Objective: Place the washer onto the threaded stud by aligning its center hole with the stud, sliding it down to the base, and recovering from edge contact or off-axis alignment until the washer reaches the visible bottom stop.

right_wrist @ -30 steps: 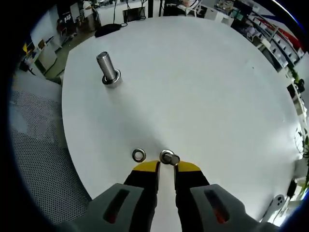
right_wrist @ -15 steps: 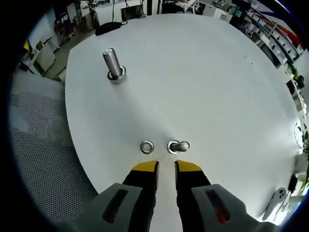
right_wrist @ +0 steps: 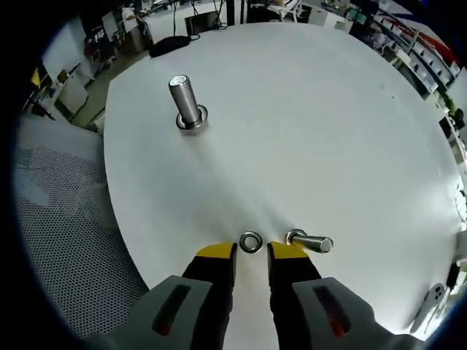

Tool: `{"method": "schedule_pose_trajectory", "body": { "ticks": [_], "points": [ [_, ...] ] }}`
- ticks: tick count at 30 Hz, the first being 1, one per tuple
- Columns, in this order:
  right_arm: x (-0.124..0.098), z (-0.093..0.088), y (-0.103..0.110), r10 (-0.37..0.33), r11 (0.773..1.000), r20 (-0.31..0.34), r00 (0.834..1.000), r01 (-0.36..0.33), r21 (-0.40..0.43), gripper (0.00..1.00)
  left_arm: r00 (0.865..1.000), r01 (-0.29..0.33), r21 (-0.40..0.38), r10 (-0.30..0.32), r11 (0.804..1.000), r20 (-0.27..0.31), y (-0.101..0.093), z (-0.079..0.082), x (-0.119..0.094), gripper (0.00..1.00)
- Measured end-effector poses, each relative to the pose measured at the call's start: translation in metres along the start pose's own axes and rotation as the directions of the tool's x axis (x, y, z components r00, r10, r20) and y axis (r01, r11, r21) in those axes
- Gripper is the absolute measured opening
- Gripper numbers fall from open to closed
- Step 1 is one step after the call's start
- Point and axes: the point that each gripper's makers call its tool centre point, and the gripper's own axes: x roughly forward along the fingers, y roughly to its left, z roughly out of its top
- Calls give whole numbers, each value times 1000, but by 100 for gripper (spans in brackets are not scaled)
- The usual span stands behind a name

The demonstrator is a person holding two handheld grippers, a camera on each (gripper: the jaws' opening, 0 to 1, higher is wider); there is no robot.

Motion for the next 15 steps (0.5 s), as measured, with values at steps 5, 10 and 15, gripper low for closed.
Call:
{"method": "schedule_pose_trajectory", "body": {
  "ticks": [5, 10, 15],
  "points": [
    [1, 4, 0, 4, 1000, 16, 1000, -5, 14, 18, 1000, 2, -3, -2, 1000, 0, 0, 0, 0, 18],
    [1, 1, 1, 17, 1000, 11, 1000, -16, -21, 15, 1000, 4, -3, -4, 1000, 1, 0, 0, 0, 18],
    [-1, -4, 2, 21, 998, -2, 1000, -21, -61, 15, 1000, 4, -3, -4, 1000, 0, 0, 0, 0, 18]
  ]
}}
